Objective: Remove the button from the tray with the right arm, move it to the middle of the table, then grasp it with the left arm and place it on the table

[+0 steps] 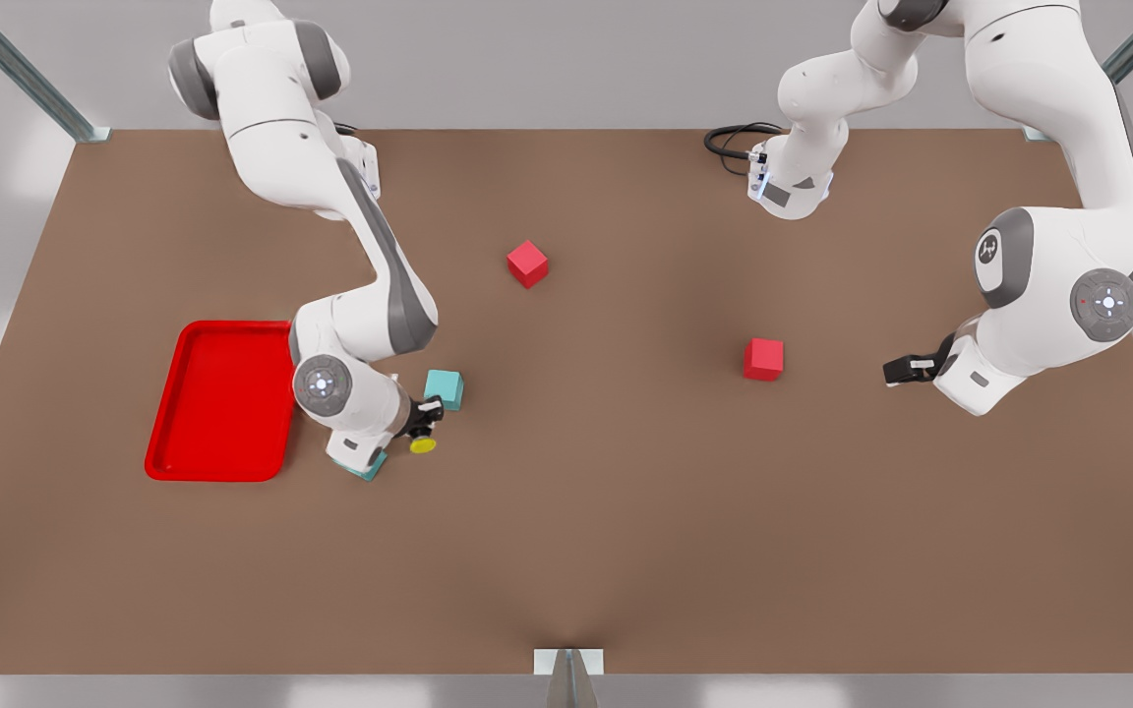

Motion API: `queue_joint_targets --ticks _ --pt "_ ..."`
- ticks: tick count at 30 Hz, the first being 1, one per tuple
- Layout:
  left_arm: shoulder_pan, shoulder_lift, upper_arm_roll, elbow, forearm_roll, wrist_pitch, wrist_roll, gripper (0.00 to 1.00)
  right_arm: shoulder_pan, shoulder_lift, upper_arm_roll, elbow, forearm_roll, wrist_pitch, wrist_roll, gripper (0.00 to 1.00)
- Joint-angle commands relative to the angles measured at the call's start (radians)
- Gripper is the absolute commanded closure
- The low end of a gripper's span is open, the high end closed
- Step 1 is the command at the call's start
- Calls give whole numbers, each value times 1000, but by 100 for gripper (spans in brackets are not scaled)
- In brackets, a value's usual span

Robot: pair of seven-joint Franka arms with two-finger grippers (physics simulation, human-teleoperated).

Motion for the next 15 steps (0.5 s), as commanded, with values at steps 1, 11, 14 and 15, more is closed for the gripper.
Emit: queue_joint_targets --ticks 1,11,14,15 --pt "0 -1 -1 0 1 0 1 0 142 59 -120 59 188 -98 333 54" --pt "2 -1 -1 0 1 0 -1 0 306 533 -207 563 698 191 575 52" --pt "2 -1 -1 0 1 2 -1 0 312 604 -206 615 1020 422 607 0" --pt "2 -1 -1 0 1 2 -1 0 311 604 -210 616 1060 435 626 0"
